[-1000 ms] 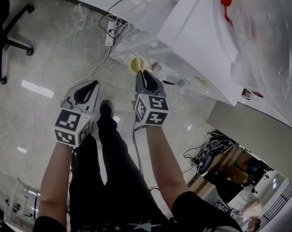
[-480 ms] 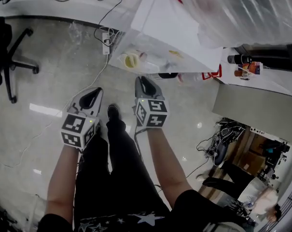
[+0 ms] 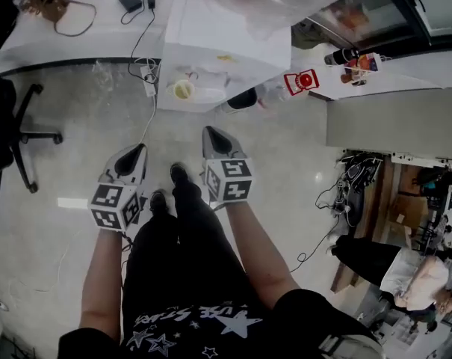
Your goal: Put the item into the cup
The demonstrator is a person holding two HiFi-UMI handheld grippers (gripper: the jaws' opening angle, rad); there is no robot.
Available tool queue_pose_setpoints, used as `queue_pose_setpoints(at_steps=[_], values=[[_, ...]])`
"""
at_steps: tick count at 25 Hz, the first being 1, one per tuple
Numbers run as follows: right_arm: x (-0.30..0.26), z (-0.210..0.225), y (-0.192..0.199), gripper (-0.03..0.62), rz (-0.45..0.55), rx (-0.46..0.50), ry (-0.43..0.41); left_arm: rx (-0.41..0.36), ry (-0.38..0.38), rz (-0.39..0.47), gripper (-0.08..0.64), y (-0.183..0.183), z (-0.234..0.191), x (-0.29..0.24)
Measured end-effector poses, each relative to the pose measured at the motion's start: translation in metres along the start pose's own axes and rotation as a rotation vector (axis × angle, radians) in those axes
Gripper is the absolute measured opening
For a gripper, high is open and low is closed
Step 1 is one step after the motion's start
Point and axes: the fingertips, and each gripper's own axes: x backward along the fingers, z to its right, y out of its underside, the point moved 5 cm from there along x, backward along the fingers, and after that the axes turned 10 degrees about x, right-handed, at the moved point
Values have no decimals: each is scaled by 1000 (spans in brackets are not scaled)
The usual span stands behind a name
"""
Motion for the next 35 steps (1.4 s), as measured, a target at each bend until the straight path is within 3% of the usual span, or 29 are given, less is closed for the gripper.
queue_pose_setpoints(at_steps=[11, 19, 35], values=[[98, -17, -11, 0, 39, -29, 41, -81, 87, -44, 8, -13, 45, 39], [149, -10, -7, 0, 97, -48, 24, -107, 115, -33, 8, 0, 100, 55], [273, -17, 50, 0, 162, -35, -60, -153, 81, 22, 8, 77, 200, 125]])
